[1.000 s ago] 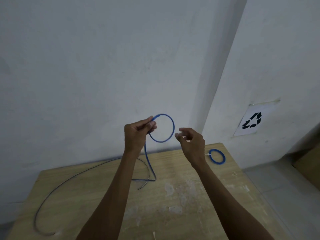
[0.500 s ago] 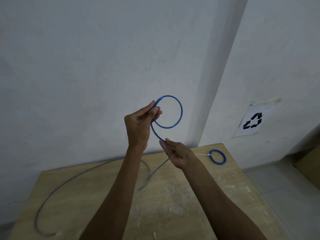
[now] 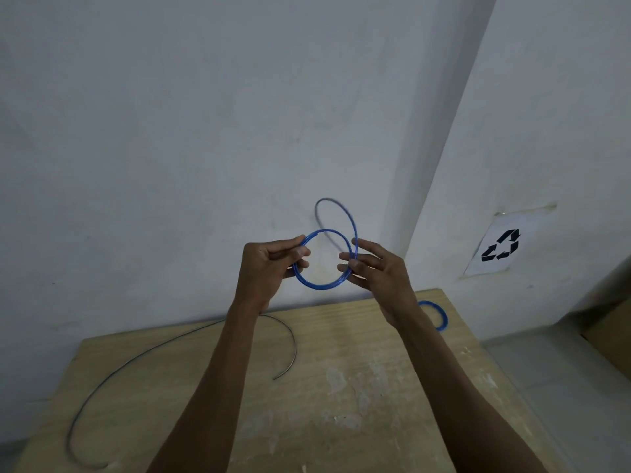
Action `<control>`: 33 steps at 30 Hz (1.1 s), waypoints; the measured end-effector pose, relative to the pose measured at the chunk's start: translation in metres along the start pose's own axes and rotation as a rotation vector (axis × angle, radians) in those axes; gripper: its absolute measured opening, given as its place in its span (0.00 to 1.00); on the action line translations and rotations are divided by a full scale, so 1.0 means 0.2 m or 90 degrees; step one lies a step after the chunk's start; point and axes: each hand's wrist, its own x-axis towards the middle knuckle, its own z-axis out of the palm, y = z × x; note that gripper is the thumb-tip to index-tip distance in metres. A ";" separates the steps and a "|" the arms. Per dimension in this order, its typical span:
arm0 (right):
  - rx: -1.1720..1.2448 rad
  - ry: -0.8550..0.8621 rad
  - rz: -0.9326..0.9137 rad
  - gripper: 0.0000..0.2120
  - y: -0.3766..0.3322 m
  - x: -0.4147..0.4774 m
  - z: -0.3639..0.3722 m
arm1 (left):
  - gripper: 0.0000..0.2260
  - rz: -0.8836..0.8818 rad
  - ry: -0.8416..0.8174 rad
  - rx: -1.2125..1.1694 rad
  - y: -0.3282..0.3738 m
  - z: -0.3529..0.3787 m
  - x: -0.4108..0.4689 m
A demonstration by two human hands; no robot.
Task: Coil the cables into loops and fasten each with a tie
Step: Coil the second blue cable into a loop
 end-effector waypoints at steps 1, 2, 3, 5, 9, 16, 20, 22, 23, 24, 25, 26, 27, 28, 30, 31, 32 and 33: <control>-0.005 -0.003 -0.008 0.18 0.00 0.00 0.00 | 0.11 -0.001 -0.007 0.005 0.00 0.00 0.00; -0.014 -0.012 -0.013 0.19 -0.01 0.00 -0.01 | 0.12 0.000 -0.015 0.012 0.00 0.00 0.01; -0.022 -0.025 -0.016 0.19 -0.01 0.00 -0.02 | 0.12 0.000 -0.023 0.019 0.00 0.00 0.01; -0.030 -0.046 -0.011 0.19 -0.01 0.00 -0.04 | 0.12 0.000 -0.040 0.028 0.00 -0.01 0.01; -0.032 -0.056 -0.020 0.18 -0.02 -0.01 -0.05 | 0.12 0.014 -0.059 0.040 0.00 -0.01 0.01; 0.018 -0.027 -0.053 0.13 -0.01 -0.01 -0.08 | 0.11 0.020 -0.072 0.059 -0.01 0.00 0.02; 0.028 -0.030 -0.046 0.14 0.01 0.00 -0.10 | 0.11 0.022 -0.079 0.070 -0.02 0.01 0.01; 0.032 -0.030 -0.045 0.13 0.01 0.00 -0.10 | 0.10 0.028 -0.095 0.097 -0.03 0.01 0.02; 0.027 -0.028 -0.050 0.12 0.00 0.00 -0.09 | 0.09 0.031 -0.108 0.115 -0.03 0.02 0.02; 0.015 -0.026 -0.060 0.11 -0.01 0.01 -0.09 | 0.09 0.035 -0.117 0.128 -0.04 0.03 0.02; 0.001 -0.026 -0.071 0.11 -0.01 0.01 -0.09 | 0.09 0.038 -0.118 0.134 -0.04 0.03 0.02; -0.014 -0.030 -0.082 0.10 -0.02 0.02 -0.09 | 0.09 0.040 -0.115 0.136 -0.04 0.04 0.02; -0.032 -0.038 -0.089 0.09 -0.02 0.03 -0.10 | 0.09 0.044 -0.111 0.136 -0.05 0.04 0.02; -0.054 -0.049 -0.096 0.09 -0.02 0.03 -0.10 | 0.09 0.048 -0.109 0.138 -0.05 0.05 0.02; -0.095 -0.069 -0.105 0.09 -0.03 0.04 -0.12 | 0.09 0.054 -0.108 0.151 -0.05 0.05 0.02; -0.111 -0.073 -0.111 0.08 -0.03 0.04 -0.12 | 0.09 0.055 -0.107 0.162 -0.05 0.05 0.02; -0.123 -0.072 -0.118 0.08 -0.03 0.04 -0.12 | 0.09 0.056 -0.105 0.172 -0.05 0.05 0.02; -0.132 -0.064 -0.127 0.07 -0.03 0.04 -0.11 | 0.09 0.060 -0.105 0.179 -0.06 0.06 0.02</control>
